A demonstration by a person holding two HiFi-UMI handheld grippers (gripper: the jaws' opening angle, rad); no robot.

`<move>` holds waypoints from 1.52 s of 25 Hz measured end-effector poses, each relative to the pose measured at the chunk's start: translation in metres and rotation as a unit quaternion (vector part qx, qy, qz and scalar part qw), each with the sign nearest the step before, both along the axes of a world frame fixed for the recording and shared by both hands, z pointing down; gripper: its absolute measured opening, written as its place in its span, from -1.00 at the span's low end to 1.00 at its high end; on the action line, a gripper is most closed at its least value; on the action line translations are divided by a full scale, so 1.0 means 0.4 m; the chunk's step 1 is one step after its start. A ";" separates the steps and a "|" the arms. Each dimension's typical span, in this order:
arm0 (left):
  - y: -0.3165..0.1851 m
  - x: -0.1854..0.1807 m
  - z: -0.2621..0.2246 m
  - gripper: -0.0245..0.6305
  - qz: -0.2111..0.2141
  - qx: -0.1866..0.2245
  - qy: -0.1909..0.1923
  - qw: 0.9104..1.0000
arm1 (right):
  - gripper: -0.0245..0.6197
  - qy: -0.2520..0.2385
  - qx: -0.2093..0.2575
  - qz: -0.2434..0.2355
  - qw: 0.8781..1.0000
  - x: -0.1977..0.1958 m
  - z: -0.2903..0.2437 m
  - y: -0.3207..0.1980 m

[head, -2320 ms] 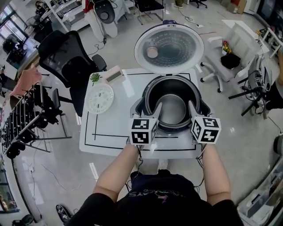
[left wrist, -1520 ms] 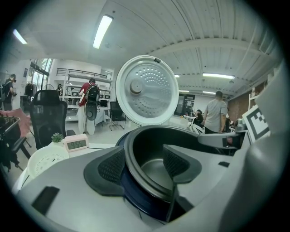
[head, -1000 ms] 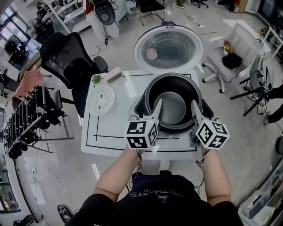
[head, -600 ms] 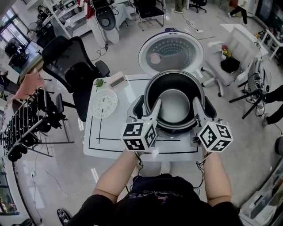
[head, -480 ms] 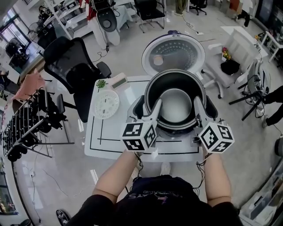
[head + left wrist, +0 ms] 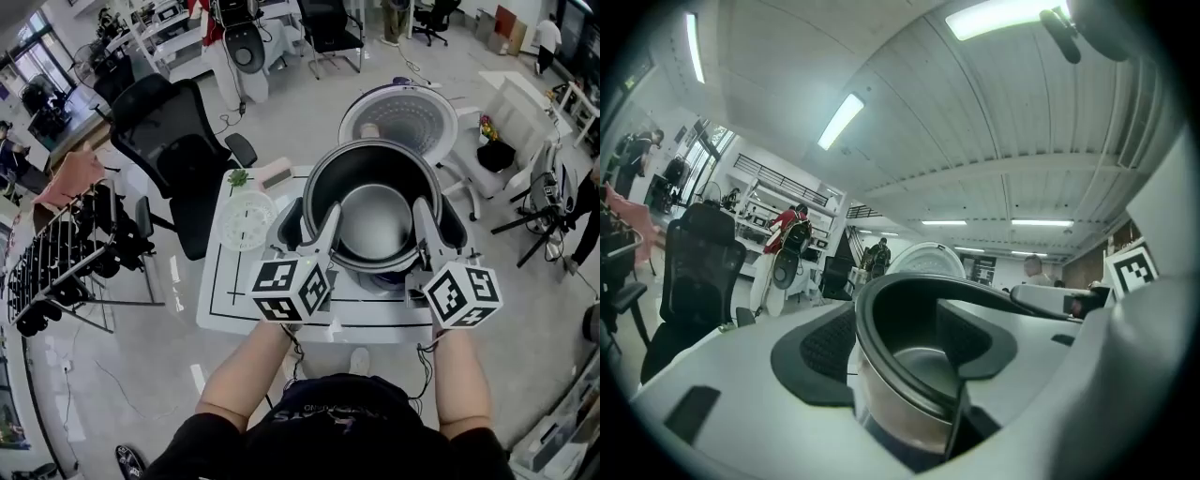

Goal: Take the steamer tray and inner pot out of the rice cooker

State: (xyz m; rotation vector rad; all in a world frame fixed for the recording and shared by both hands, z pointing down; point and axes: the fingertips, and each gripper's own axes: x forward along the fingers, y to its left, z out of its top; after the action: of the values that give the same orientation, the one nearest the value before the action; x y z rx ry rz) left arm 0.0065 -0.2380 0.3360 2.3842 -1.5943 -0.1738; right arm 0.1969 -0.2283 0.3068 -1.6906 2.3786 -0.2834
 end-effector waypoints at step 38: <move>0.155 -0.605 0.449 -0.13 -0.077 -0.157 -0.033 0.984 | -0.42 0.027 -0.154 -0.091 0.983 -0.601 0.485 0.063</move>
State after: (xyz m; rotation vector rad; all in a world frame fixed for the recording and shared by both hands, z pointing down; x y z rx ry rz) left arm -0.2356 -0.1759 0.5156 2.0488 -1.6947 0.1205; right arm -0.0435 -0.2033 0.5010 -1.6161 2.6455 -0.6775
